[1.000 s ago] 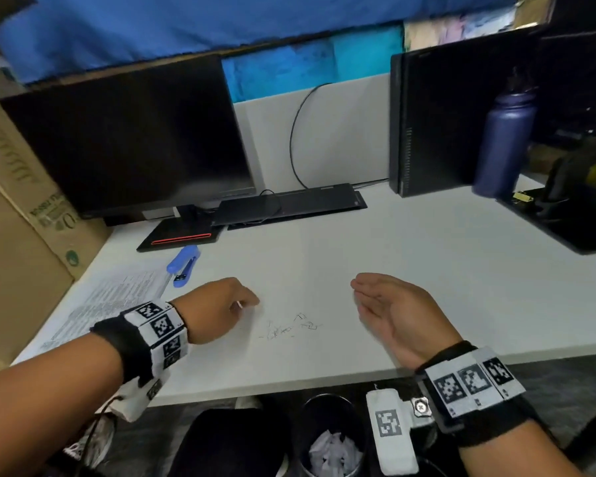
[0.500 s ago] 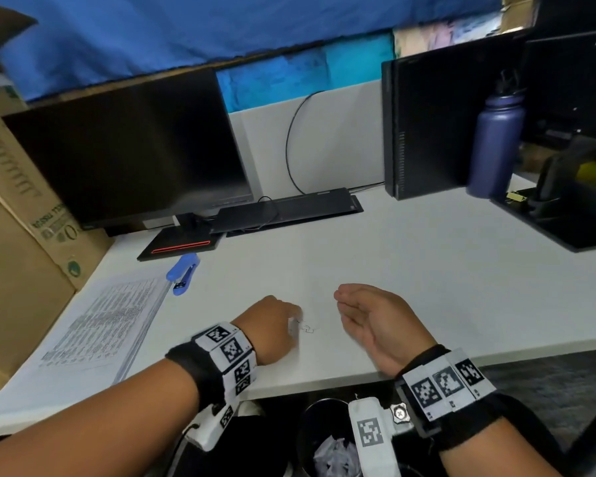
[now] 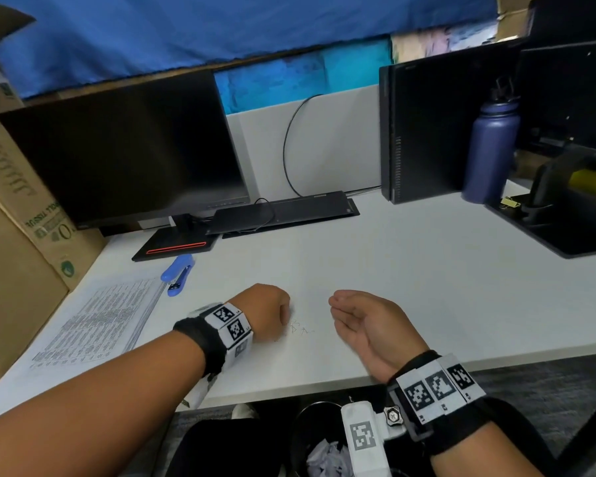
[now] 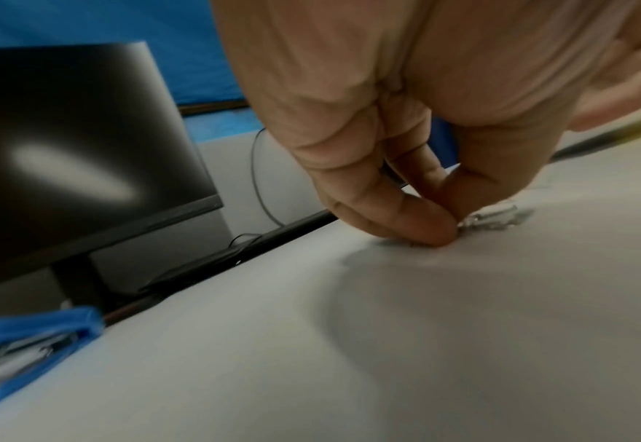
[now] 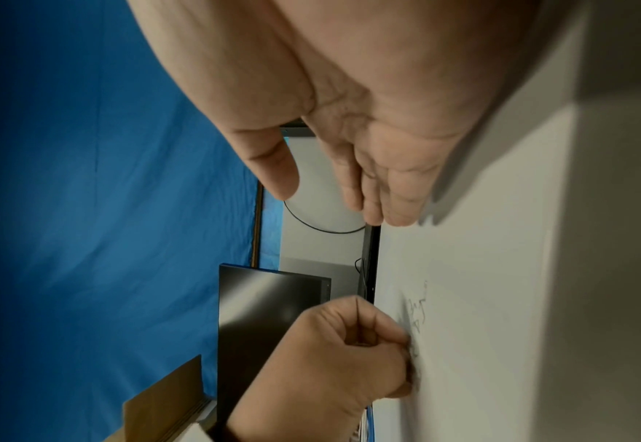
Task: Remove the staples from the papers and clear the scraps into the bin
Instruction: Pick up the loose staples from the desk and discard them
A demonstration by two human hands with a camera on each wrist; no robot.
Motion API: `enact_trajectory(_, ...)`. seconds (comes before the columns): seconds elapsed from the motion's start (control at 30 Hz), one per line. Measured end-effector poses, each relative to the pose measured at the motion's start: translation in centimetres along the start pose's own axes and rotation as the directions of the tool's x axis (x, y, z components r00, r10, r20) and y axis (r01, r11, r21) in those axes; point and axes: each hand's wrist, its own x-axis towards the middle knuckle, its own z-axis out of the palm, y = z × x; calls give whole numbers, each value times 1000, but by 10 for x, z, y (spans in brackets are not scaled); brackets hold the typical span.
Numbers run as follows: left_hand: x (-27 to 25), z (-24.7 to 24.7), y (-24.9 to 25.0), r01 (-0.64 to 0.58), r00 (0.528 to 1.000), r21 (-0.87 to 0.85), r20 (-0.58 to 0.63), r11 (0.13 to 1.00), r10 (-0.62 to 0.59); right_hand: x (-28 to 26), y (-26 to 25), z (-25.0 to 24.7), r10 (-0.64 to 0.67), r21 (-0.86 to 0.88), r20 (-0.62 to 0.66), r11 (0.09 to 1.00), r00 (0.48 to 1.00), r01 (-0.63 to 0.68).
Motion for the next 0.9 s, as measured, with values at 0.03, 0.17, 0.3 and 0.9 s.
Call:
enact_trajectory(0.03, 1, -2, -3, 43, 999, -29, 6, 999, -43, 0, 0, -1, 2, 17, -6, 1000, 1000, -2)
enact_trajectory(0.17, 5, -11, -15, 188, 982, -253, 20, 949, -189, 2, -1, -3, 5, 145, -8, 989, 1000, -4)
enact_trajectory(0.3, 0, -25, -11, 117, 985, -679, -12, 725, -171, 1, 1, 0, 61, 337, 46, 939, 997, -73)
enact_trajectory(0.9, -27, -42, 74, -157, 986, -531, -43, 833, 158, -12, 9, 17, 149, 626, 158, 749, 976, -216)
